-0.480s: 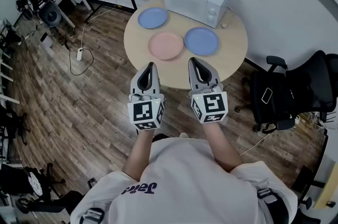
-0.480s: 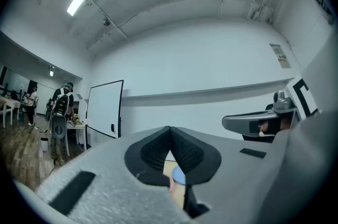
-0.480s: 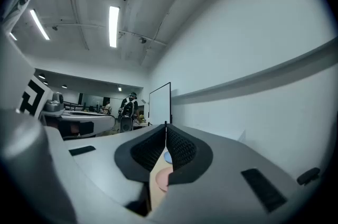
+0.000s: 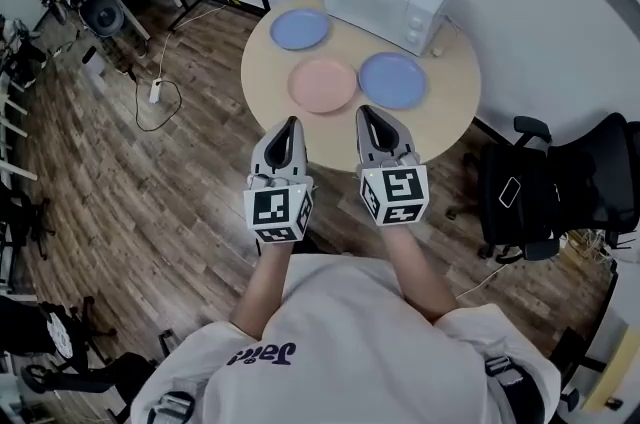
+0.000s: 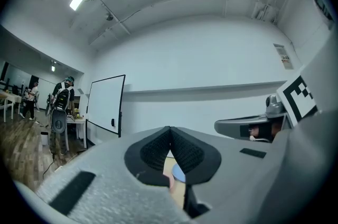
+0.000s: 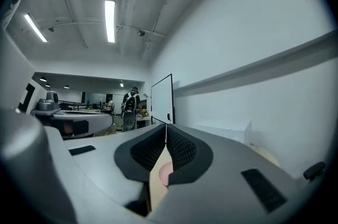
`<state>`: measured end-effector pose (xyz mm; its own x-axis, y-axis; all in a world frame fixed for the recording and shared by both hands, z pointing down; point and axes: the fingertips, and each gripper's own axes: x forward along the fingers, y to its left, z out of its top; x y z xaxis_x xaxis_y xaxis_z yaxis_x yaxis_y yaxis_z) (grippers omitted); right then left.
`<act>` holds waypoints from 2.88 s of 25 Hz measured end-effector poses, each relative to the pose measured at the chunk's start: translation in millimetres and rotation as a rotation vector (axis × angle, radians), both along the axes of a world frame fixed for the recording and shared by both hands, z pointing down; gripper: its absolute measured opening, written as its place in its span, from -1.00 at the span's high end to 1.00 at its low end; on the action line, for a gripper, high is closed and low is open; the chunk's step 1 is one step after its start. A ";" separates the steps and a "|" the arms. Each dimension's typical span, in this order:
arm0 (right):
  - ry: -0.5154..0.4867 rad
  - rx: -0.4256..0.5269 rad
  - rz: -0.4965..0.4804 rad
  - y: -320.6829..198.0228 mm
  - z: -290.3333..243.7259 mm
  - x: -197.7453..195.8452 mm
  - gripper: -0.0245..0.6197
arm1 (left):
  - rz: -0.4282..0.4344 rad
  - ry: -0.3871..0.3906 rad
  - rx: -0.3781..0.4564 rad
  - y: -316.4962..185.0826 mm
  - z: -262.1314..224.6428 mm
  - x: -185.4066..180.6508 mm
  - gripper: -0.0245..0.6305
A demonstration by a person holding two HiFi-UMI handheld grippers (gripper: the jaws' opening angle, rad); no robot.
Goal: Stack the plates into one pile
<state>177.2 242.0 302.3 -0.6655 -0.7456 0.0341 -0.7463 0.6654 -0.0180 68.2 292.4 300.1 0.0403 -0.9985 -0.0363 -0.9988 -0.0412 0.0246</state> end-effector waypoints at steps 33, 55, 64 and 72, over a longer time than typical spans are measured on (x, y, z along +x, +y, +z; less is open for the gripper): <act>0.149 -0.171 0.321 -302.0 63.6 -216.0 0.86 | 0.474 0.003 -0.135 -335.5 57.7 -200.8 0.88; 0.323 -0.865 0.416 -275.5 325.8 -78.4 0.47 | 0.561 0.034 -0.792 -375.8 310.7 -172.0 0.87; 0.331 -1.020 0.402 -253.8 383.8 -59.4 0.41 | 0.571 0.100 -0.986 -354.9 372.0 -163.4 0.35; 0.316 -1.060 0.405 -251.5 403.0 -54.1 0.41 | 0.543 0.146 -1.054 -337.6 403.9 -167.9 0.36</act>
